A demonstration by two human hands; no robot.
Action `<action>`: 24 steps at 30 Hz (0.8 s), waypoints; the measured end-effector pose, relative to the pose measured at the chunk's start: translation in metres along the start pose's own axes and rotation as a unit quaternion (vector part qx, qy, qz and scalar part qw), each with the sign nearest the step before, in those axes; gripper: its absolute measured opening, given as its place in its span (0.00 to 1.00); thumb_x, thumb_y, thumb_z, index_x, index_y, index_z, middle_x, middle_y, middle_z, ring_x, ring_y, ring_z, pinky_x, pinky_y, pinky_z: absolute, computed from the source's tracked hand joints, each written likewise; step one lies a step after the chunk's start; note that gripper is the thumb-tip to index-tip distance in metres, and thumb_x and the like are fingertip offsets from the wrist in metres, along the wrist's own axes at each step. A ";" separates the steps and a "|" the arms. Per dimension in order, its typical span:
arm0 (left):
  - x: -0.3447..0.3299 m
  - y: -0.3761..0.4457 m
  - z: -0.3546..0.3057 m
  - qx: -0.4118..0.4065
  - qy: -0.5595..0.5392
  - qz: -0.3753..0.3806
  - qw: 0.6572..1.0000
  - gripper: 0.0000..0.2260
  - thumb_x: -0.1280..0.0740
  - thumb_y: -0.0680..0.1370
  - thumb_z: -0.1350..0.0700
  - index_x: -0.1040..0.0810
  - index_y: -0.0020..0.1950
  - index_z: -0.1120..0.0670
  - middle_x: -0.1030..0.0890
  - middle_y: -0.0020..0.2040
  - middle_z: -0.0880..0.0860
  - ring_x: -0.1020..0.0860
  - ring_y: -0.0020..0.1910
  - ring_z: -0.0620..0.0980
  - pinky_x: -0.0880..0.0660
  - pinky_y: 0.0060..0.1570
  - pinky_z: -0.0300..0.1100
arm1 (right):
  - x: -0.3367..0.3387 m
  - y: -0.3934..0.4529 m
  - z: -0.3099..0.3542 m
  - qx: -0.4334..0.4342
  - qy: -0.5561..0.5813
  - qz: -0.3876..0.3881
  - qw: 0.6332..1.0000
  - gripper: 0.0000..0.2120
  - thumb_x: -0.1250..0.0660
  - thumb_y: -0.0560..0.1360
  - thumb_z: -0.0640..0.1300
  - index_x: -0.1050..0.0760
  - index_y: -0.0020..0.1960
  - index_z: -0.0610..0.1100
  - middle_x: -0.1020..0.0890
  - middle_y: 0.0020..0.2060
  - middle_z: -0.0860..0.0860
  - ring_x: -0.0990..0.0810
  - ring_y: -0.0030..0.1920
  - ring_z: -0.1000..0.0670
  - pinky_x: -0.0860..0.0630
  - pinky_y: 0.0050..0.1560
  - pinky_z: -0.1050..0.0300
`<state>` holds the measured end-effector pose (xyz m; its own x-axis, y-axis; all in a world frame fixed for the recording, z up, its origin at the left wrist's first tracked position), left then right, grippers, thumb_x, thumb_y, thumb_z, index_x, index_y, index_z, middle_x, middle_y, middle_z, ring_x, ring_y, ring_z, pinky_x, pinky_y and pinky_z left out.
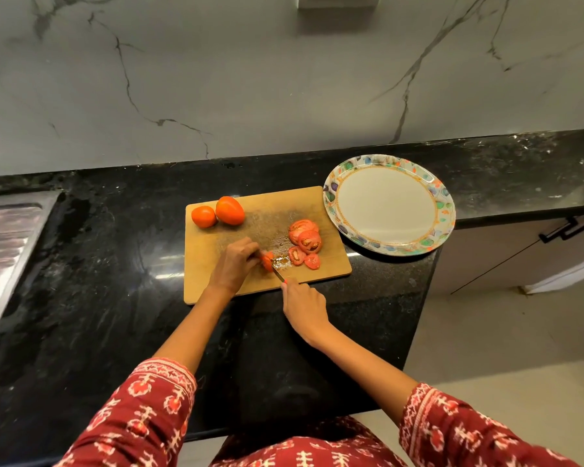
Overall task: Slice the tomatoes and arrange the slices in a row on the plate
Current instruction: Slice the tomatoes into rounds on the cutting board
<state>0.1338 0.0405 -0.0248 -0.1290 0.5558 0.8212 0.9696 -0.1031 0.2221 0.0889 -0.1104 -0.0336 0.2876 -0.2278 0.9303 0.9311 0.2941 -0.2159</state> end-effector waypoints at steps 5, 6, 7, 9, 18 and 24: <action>0.013 0.003 0.004 0.010 -0.008 -0.028 1.000 0.05 0.27 0.66 0.69 0.21 0.37 0.62 0.21 0.37 0.58 0.24 0.36 0.51 0.29 0.37 0.39 | -0.004 -0.010 -0.007 0.002 -0.035 0.000 0.999 0.18 0.54 0.84 0.49 0.31 0.60 0.41 0.19 0.50 0.44 0.19 0.50 0.43 0.28 0.42 0.54; 0.016 0.004 0.006 0.013 -0.009 -0.032 0.999 0.05 0.27 0.67 0.69 0.21 0.37 0.62 0.21 0.37 0.58 0.24 0.37 0.50 0.27 0.38 0.40 | -0.005 -0.012 -0.011 0.000 -0.041 0.003 0.999 0.18 0.54 0.84 0.49 0.31 0.60 0.41 0.19 0.49 0.44 0.19 0.50 0.43 0.30 0.40 0.55; 0.018 0.005 0.007 0.015 -0.010 -0.035 0.999 0.05 0.28 0.67 0.69 0.21 0.38 0.62 0.21 0.37 0.58 0.23 0.37 0.51 0.26 0.38 0.42 | -0.006 -0.012 -0.013 -0.001 -0.043 0.004 0.999 0.18 0.54 0.84 0.49 0.31 0.60 0.41 0.19 0.49 0.45 0.19 0.50 0.44 0.31 0.39 0.55; 0.020 0.007 0.007 0.019 -0.013 -0.036 0.999 0.05 0.28 0.67 0.70 0.21 0.38 0.62 0.21 0.37 0.58 0.23 0.37 0.51 0.25 0.38 0.43 | -0.004 -0.009 -0.013 -0.007 -0.032 0.008 0.999 0.18 0.54 0.84 0.49 0.31 0.61 0.41 0.19 0.50 0.44 0.19 0.51 0.43 0.32 0.40 0.55; 0.006 0.010 0.007 0.099 -0.066 -0.003 0.993 0.04 0.28 0.69 0.65 0.20 0.43 0.60 0.18 0.41 0.55 0.21 0.41 0.49 0.25 0.44 0.41 | 0.009 -0.002 -0.024 -0.064 0.091 -0.004 0.994 0.18 0.52 0.83 0.49 0.28 0.58 0.40 0.20 0.51 0.43 0.21 0.53 0.40 0.27 0.49 0.48; -0.010 0.030 -0.003 0.152 -0.079 -0.013 0.985 0.20 0.27 0.69 0.65 0.23 0.60 0.61 0.20 0.54 0.59 0.21 0.50 0.54 0.25 0.52 0.43 | 0.019 0.002 -0.036 -0.078 0.109 -0.042 0.990 0.18 0.51 0.83 0.49 0.27 0.56 0.39 0.19 0.49 0.43 0.20 0.51 0.41 0.29 0.45 0.51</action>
<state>0.1631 0.0298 -0.0249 -0.1439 0.6793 0.7196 0.9869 0.1518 0.0540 0.1041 -0.1475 -0.0268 0.2339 -0.4455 0.8642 0.9721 0.1217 -0.2003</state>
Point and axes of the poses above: each hand's wrist, its own y-axis towards the middle knuckle, its own x-axis out of the back of the hand, z = x × y, the point moved 4 cm from there along y, towards the middle knuckle
